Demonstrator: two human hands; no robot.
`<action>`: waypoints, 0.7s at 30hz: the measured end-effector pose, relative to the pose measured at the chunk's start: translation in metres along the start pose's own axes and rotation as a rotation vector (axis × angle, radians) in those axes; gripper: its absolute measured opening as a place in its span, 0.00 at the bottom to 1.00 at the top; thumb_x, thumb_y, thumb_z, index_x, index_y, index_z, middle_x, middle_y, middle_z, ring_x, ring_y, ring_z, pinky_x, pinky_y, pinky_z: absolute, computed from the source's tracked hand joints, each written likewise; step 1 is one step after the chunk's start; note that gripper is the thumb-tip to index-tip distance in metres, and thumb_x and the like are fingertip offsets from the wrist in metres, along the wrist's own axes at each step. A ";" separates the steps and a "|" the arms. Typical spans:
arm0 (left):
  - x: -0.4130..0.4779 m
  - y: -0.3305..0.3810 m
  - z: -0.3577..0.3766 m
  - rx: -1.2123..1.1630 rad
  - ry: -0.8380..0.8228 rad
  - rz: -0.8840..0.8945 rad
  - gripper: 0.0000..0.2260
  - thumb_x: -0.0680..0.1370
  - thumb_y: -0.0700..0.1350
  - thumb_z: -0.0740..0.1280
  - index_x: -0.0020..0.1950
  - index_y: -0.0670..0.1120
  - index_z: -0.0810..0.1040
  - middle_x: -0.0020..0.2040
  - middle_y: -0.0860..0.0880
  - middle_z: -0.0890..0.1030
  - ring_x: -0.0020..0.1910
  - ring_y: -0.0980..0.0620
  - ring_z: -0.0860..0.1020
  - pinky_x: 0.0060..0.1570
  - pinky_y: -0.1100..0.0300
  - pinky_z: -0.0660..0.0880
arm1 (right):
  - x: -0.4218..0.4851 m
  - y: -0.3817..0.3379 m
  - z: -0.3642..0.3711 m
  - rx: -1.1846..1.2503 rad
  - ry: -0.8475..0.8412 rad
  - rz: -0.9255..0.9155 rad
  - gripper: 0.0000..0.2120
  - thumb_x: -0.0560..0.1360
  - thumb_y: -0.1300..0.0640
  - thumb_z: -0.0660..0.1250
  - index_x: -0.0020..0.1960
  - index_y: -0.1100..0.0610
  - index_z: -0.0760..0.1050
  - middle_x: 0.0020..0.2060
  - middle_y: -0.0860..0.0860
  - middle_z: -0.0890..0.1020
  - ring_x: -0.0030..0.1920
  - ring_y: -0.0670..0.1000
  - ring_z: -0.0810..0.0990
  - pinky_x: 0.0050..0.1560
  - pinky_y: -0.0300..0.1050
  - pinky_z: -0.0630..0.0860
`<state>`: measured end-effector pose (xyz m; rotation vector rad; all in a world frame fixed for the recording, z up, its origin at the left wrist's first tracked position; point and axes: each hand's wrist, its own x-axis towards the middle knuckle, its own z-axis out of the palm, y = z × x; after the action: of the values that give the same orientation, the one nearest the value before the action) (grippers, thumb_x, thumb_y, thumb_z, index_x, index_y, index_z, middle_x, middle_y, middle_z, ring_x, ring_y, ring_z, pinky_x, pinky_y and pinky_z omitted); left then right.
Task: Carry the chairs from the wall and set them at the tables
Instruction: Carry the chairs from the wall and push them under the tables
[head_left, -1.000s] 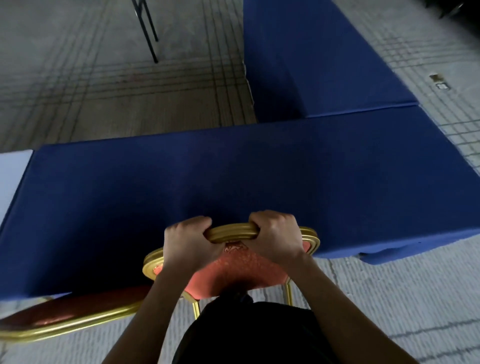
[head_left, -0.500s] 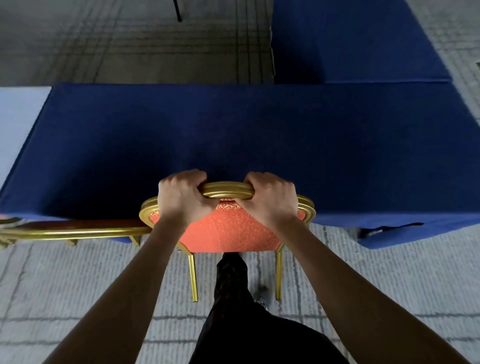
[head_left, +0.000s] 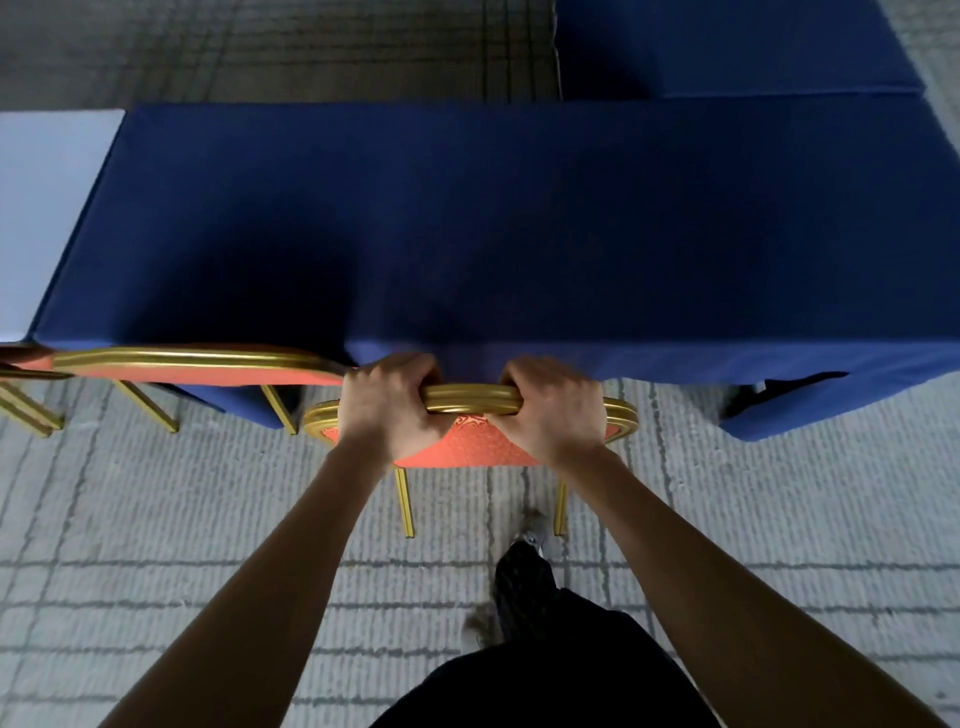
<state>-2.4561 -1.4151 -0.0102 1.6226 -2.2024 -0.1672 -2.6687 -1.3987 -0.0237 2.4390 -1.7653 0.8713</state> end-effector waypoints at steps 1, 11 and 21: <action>-0.011 0.001 0.001 -0.003 -0.023 0.012 0.12 0.63 0.56 0.68 0.40 0.50 0.79 0.36 0.53 0.81 0.35 0.44 0.81 0.32 0.57 0.72 | -0.011 -0.003 0.000 0.004 0.000 -0.007 0.14 0.63 0.42 0.74 0.38 0.51 0.76 0.31 0.46 0.77 0.33 0.50 0.77 0.28 0.42 0.68; -0.171 0.027 0.007 -0.045 -0.544 -0.047 0.17 0.73 0.64 0.63 0.58 0.60 0.78 0.49 0.56 0.85 0.48 0.48 0.83 0.48 0.54 0.75 | -0.175 -0.053 -0.005 0.061 -0.298 0.050 0.15 0.69 0.40 0.75 0.45 0.50 0.77 0.40 0.45 0.80 0.41 0.50 0.79 0.42 0.48 0.78; -0.228 0.058 0.009 0.029 -0.689 -0.250 0.17 0.75 0.62 0.66 0.64 0.63 0.77 0.53 0.56 0.84 0.59 0.48 0.80 0.62 0.49 0.73 | -0.234 -0.083 -0.016 0.056 -0.488 0.218 0.17 0.71 0.43 0.76 0.54 0.49 0.75 0.50 0.45 0.80 0.54 0.52 0.79 0.58 0.52 0.70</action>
<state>-2.4548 -1.1843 -0.0553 2.0772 -2.4503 -0.8853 -2.6519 -1.1583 -0.0869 2.7032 -2.2148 0.3439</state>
